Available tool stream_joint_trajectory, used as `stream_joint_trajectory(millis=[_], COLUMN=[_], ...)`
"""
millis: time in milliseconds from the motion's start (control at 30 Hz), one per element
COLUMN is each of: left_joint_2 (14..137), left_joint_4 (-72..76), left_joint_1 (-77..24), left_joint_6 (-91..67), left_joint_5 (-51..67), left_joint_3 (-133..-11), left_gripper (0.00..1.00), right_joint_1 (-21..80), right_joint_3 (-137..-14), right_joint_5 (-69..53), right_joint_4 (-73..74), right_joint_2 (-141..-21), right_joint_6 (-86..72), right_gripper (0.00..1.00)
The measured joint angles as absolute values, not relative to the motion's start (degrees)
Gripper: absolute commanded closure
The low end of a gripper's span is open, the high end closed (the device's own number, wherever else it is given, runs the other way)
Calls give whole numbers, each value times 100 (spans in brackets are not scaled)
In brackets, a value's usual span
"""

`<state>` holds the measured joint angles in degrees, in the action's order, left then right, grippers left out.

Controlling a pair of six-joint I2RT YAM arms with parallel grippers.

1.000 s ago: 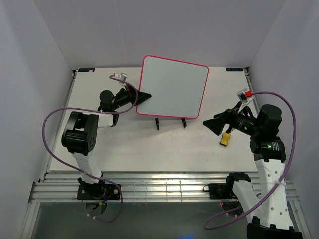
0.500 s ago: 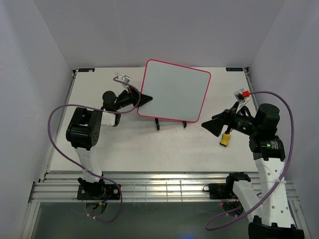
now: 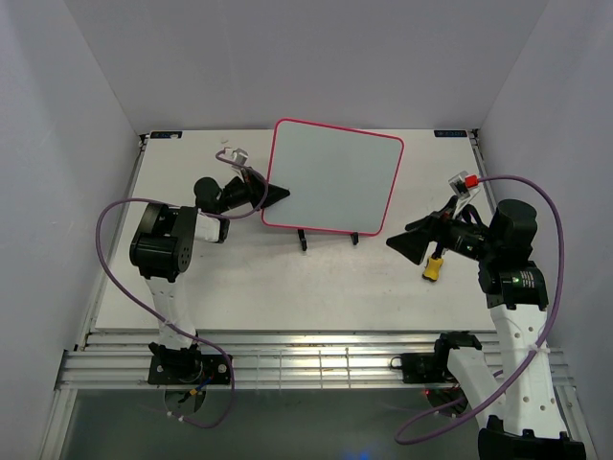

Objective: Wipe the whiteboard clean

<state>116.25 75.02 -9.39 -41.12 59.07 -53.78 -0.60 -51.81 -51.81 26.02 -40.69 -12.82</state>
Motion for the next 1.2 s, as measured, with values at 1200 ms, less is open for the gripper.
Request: stream_joint_trajectory(millis=[1200], left_joint_2=[12243], left_joint_4=[7896], left_joint_1=[-685], left_joint_6=[-4259], left_joint_5=[6191], left_joint_3=[-4899], left_gripper=[80], right_joint_1=[132], right_joint_3=[-5181], right_joint_5=[-5461], right_joint_4=[2517], right_joint_2=[-3782], right_joint_6=[-1286], right_gripper=[2])
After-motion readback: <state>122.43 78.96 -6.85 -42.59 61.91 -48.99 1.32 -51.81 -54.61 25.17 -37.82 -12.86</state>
